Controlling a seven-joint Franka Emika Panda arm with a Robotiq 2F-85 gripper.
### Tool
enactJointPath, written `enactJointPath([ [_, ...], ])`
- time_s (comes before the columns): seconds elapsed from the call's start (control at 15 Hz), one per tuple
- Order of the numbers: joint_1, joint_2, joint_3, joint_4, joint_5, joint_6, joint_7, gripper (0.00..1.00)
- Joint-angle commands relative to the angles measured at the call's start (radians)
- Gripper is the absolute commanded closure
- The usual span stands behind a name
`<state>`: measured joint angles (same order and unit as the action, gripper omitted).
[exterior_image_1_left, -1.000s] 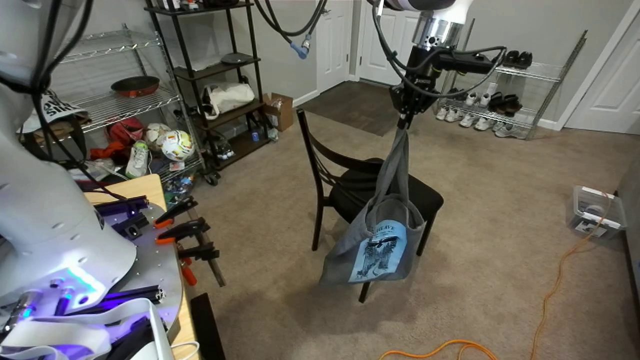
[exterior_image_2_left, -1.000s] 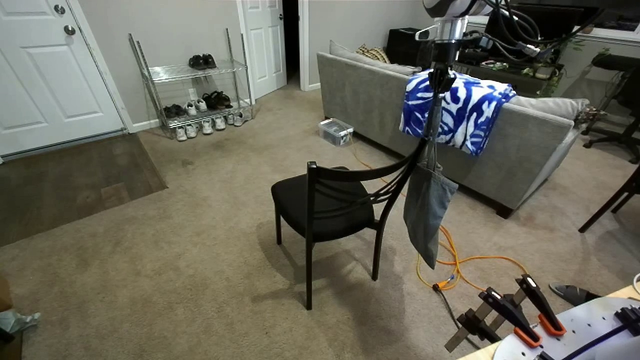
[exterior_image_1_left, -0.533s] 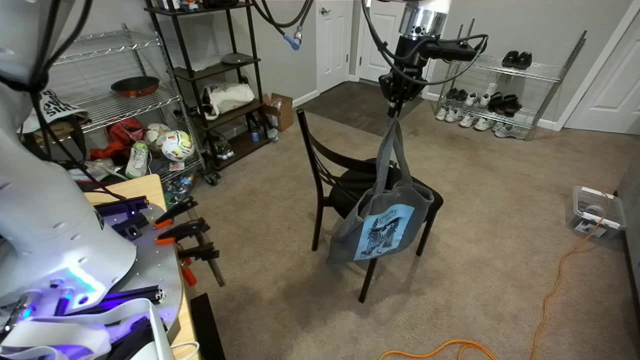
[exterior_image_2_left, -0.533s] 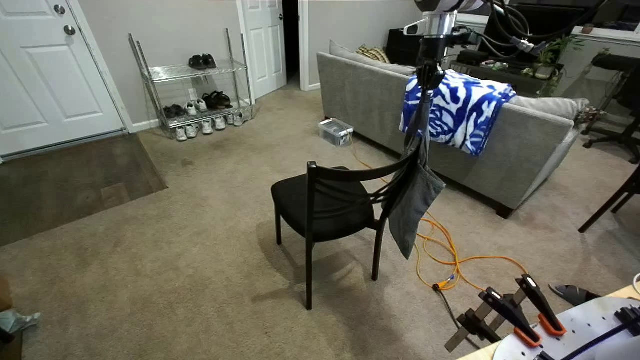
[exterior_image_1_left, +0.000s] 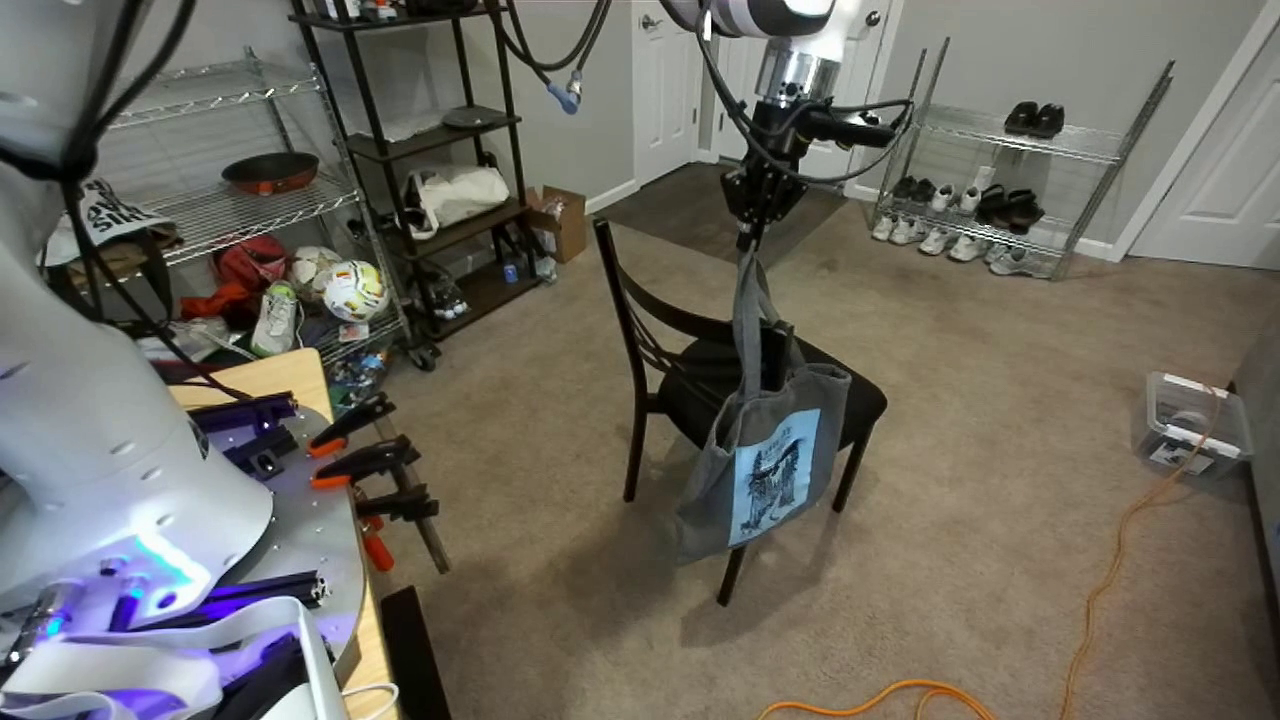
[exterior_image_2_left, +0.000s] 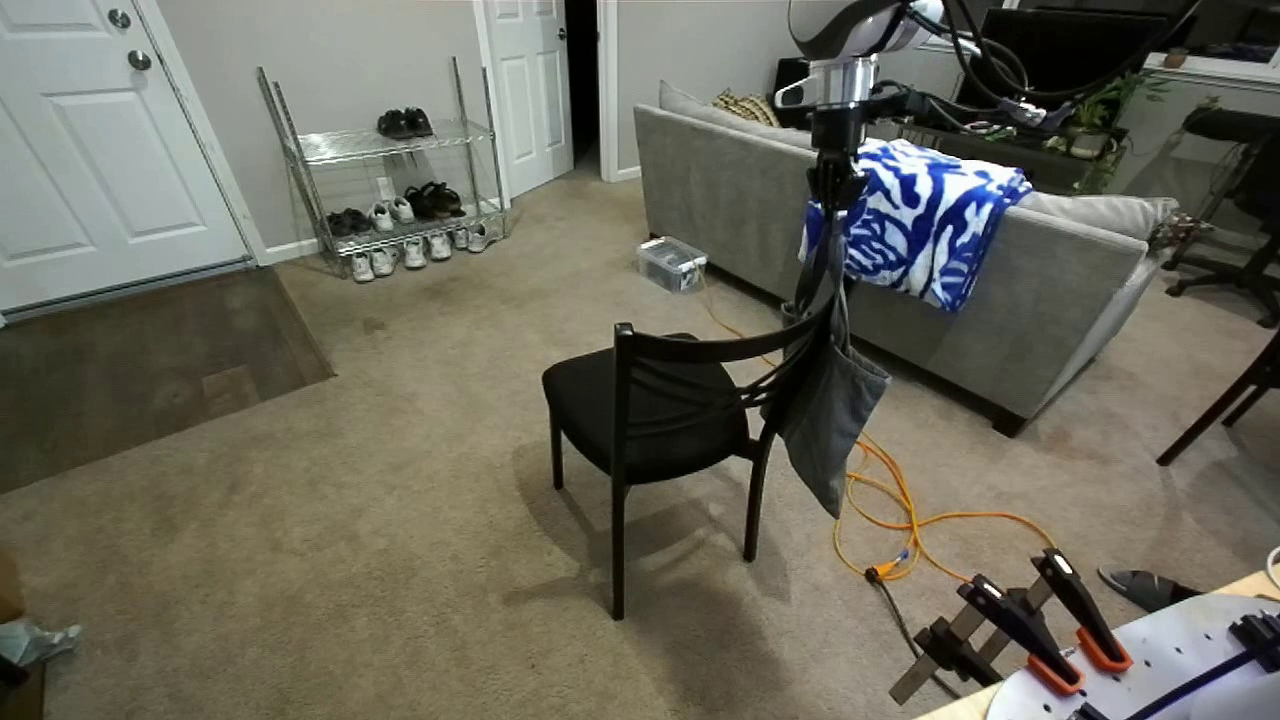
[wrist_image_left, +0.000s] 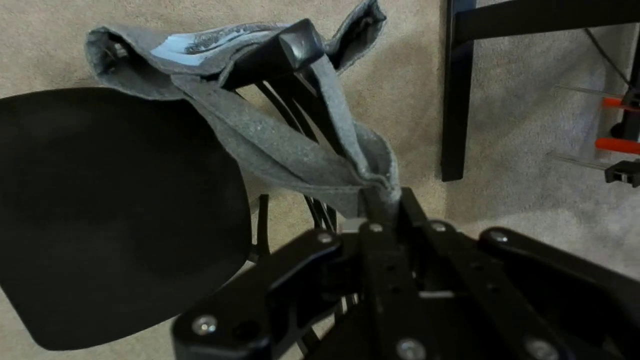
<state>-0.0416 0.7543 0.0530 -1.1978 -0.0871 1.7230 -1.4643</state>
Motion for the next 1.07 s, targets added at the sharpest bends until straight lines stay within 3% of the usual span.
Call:
enactJointPath([
  [0.0,0.003,-0.027,0.007,-0.044,-0.028,-0.005,-0.017,0.86],
  [0.07,0.004,-0.026,0.006,-0.047,-0.026,-0.007,-0.01,0.63],
  [0.2,0.004,-0.023,0.005,-0.044,-0.028,-0.013,-0.011,0.6],
  [0.53,0.007,-0.015,0.002,-0.033,-0.029,-0.025,0.001,0.29],
  [0.6,0.001,0.001,0.009,-0.012,-0.011,-0.015,0.003,0.49],
  [0.8,0.001,0.002,0.009,-0.012,-0.011,-0.018,0.003,0.3],
  [1.0,0.001,0.002,0.009,-0.012,-0.011,-0.018,0.003,0.29],
])
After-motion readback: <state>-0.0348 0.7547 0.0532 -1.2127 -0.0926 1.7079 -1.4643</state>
